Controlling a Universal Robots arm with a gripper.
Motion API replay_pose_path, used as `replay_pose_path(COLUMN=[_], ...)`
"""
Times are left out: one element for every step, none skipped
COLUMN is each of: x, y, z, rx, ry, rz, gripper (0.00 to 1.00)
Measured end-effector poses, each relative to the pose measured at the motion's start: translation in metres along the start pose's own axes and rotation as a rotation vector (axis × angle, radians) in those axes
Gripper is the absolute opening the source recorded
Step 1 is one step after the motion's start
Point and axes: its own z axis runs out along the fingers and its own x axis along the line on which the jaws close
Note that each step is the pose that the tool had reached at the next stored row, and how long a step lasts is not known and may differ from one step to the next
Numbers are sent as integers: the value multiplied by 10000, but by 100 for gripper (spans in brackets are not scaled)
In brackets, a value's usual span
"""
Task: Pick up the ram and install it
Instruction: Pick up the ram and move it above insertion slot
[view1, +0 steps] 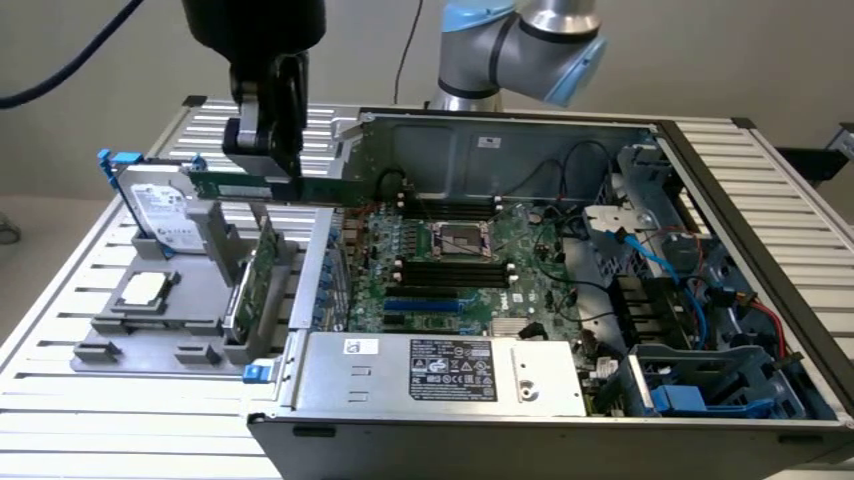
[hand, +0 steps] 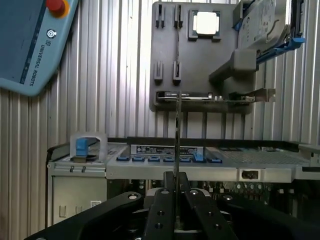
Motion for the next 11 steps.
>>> replay_pose_path(x=[-19, -40, -67, -96, -127, -160, -195, -228, -261, -294, -327], y=[-34, -69, -106, -140, -172, -203, -236, -268, -300, -333, -365], z=[-1, -3, -4, -3, 1, 7, 12, 18, 24, 30, 36], rx=[1, 1, 0, 0, 0, 0, -1, -1, -2, -1, -2], ry=[4, 9, 17, 27, 38, 50, 65, 79, 94, 107, 120], rz=[0, 1, 2, 2, 2, 4, 4, 5, 6, 6, 7], gripper=[14, 14, 14, 14, 14, 14, 14, 14, 14, 14, 14])
